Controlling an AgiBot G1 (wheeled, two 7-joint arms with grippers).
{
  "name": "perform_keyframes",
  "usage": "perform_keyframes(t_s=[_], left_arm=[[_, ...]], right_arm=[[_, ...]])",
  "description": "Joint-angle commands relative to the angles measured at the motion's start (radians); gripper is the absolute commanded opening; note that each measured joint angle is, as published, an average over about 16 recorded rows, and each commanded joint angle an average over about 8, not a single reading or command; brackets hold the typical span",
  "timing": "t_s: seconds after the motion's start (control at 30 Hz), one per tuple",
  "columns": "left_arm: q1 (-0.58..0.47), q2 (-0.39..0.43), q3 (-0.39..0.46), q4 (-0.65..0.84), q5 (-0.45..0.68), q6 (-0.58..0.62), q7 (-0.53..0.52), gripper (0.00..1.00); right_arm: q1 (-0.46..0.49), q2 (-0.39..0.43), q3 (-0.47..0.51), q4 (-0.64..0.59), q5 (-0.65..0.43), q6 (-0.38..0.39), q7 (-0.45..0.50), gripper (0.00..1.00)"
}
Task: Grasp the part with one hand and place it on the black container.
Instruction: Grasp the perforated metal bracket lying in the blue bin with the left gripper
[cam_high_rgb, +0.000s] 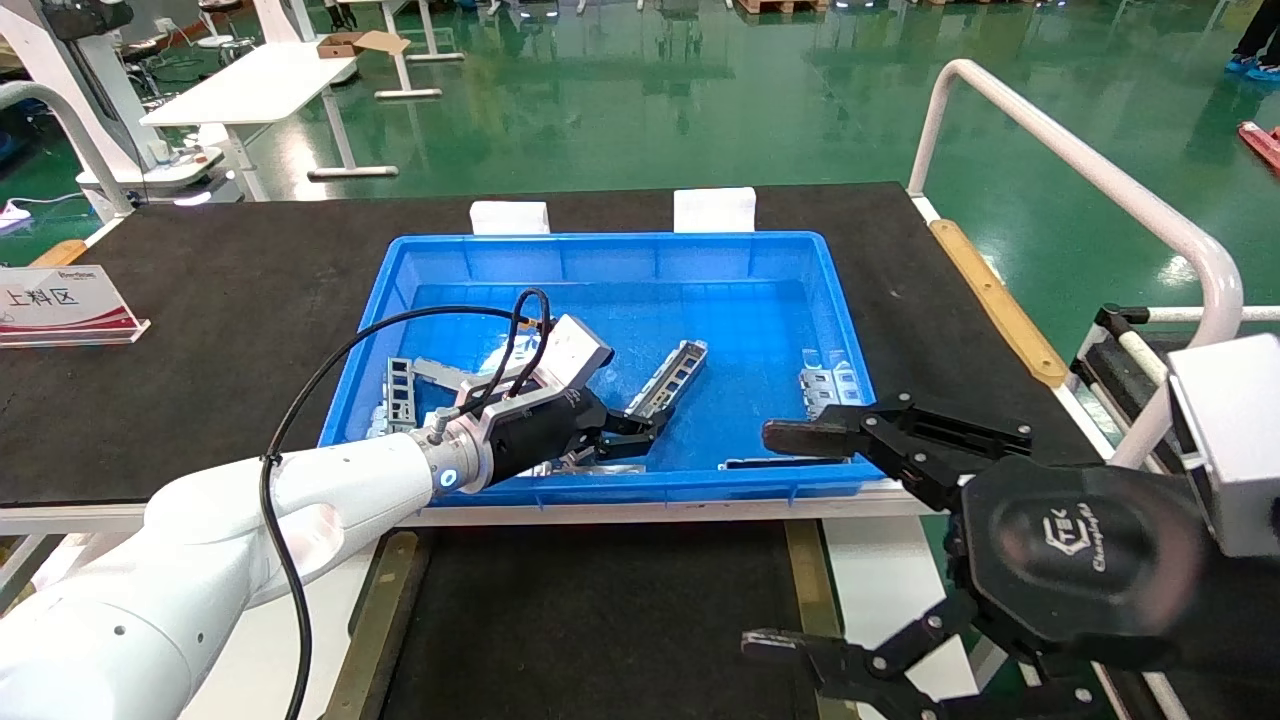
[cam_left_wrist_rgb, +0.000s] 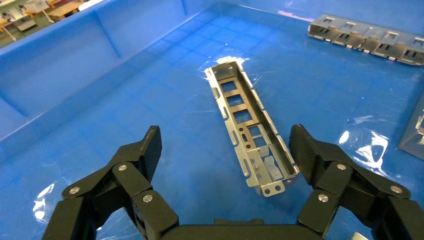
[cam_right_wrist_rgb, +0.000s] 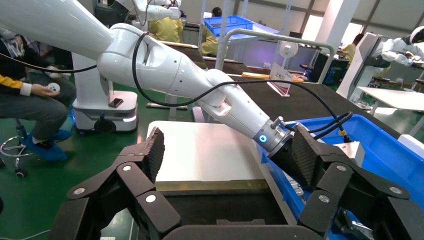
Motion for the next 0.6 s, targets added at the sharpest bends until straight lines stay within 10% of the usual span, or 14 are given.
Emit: perform_keyframes(t_s=[0.03, 0.6], left_arm=[[0.000, 0.000, 0.012, -0.003, -0.011, -0.008, -0.002, 0.00], [0.001, -0.002, 0.085, -0.005, -0.105, -0.040, 0.008, 0.00]], right_arm=[[0.000, 0.000, 0.000, 0.000, 0.000, 0.000, 0.000, 0.00], [0.000, 0.000, 0.000, 0.000, 0.000, 0.000, 0.000, 0.00]])
